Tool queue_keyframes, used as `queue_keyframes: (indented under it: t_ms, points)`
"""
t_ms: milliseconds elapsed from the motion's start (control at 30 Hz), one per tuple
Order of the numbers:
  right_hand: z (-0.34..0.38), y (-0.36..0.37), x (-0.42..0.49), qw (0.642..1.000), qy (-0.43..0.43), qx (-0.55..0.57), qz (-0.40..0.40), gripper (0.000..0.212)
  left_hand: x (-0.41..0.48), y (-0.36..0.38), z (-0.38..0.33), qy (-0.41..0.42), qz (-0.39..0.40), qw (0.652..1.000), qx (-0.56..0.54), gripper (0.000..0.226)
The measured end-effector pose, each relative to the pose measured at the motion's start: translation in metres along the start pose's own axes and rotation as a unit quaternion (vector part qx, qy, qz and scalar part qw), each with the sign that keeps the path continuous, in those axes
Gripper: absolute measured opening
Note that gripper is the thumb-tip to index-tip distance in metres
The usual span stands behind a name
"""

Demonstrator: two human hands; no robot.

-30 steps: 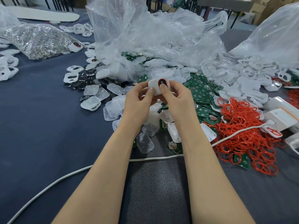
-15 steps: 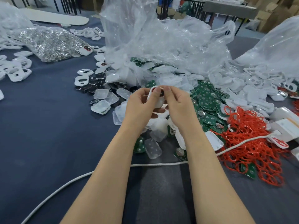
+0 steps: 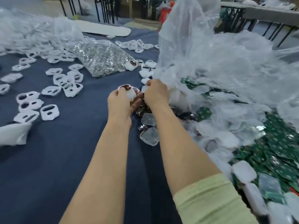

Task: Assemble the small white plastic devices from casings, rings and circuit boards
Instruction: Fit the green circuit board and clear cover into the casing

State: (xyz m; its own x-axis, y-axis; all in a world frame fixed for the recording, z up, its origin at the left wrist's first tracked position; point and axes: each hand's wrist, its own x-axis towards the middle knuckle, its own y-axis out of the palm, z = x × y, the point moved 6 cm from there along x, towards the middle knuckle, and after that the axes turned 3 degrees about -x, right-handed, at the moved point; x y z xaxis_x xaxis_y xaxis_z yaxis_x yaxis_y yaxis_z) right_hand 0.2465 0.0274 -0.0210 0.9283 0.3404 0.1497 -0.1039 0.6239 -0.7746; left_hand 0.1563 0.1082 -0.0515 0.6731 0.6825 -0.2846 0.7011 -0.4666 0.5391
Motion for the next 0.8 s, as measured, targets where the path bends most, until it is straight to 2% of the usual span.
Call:
queue_keyframes:
  t_ms: [133,233,400,500,567,700,800]
  points:
    - [0.001,0.017,0.042,0.997,0.023,-0.07,-0.025,0.032,0.035,0.007,-0.001,-0.018,-0.013,0.999,-0.031,0.027]
    - [-0.001,0.033,0.066,0.991,0.051,-0.124,0.004,0.032,0.052,0.01,0.0,-0.02,-0.025,0.999,-0.019,0.029]
    - [-0.004,0.044,0.084,0.992,0.082,-0.091,0.008,0.038,0.067,0.008,0.002,-0.03,-0.031,0.999,-0.026,0.026]
    - [0.0,0.033,0.081,0.998,0.057,-0.005,-0.021,0.03,0.066,0.009,0.001,-0.031,-0.016,0.999,-0.008,0.022]
    - [-0.001,0.016,0.071,0.993,0.048,0.1,-0.033,0.026,0.061,0.009,-0.001,-0.033,-0.01,0.999,-0.005,0.021]
    - [-0.01,-0.02,0.027,0.929,0.073,0.362,0.019,0.018,0.039,0.015,-0.005,-0.026,0.019,0.999,0.007,0.019]
    - [-0.021,-0.039,-0.012,0.891,0.096,0.441,0.054,0.013,0.011,0.022,0.0,-0.028,0.053,0.998,0.02,0.018]
